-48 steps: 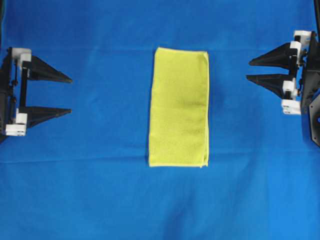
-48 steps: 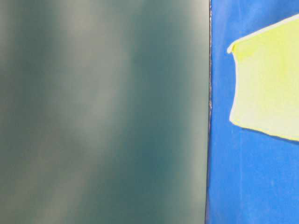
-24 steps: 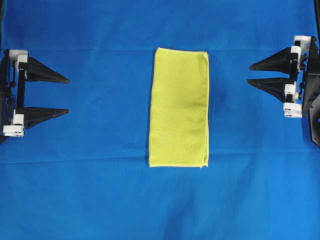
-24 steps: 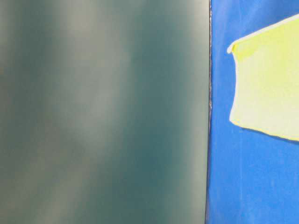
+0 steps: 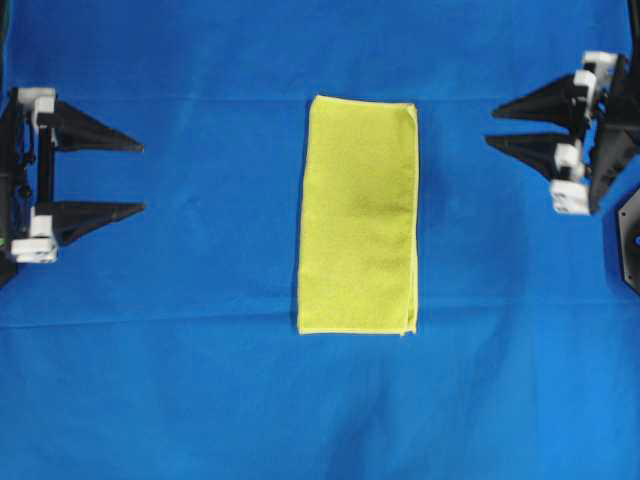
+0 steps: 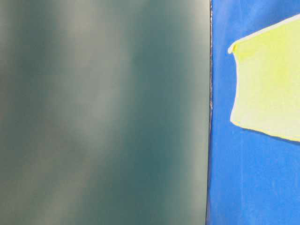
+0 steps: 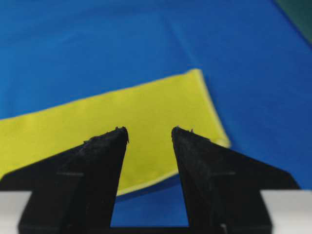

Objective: Fold the yellow towel.
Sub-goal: 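Reach both grippers to the strip's far end corners and grasp them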

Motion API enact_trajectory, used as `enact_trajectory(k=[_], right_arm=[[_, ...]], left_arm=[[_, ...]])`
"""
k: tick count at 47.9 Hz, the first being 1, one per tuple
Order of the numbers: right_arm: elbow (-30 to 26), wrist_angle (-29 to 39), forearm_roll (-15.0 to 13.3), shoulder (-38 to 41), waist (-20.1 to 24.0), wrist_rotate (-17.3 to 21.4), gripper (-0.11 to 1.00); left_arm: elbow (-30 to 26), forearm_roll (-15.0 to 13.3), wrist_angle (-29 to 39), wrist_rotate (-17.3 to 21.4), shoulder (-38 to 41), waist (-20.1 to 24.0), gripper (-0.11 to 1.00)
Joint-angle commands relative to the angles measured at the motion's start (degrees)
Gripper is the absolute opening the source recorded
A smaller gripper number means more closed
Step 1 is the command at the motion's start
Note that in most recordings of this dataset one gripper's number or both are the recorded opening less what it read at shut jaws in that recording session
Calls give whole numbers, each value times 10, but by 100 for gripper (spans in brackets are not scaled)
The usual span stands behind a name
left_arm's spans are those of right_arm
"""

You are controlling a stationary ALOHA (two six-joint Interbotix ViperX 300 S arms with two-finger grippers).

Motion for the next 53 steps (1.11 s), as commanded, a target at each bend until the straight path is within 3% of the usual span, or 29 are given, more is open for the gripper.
enact_trajectory(k=[1,14,27,53], right_arm=[[-26,-1,0,38,-22,0,49],[-81,25,-7,172,-60,-6,49],[-149,67,-25,284,-61,-9,49],[-200,25,-42,439,-88,-10,49]], left_arm=[[-21,0,-22,4,32,20,77],[-68,1,-61,5,176,62,76],[-166,1,-59,6,345,113,76],[-349,1,-62,5,637,174,76]])
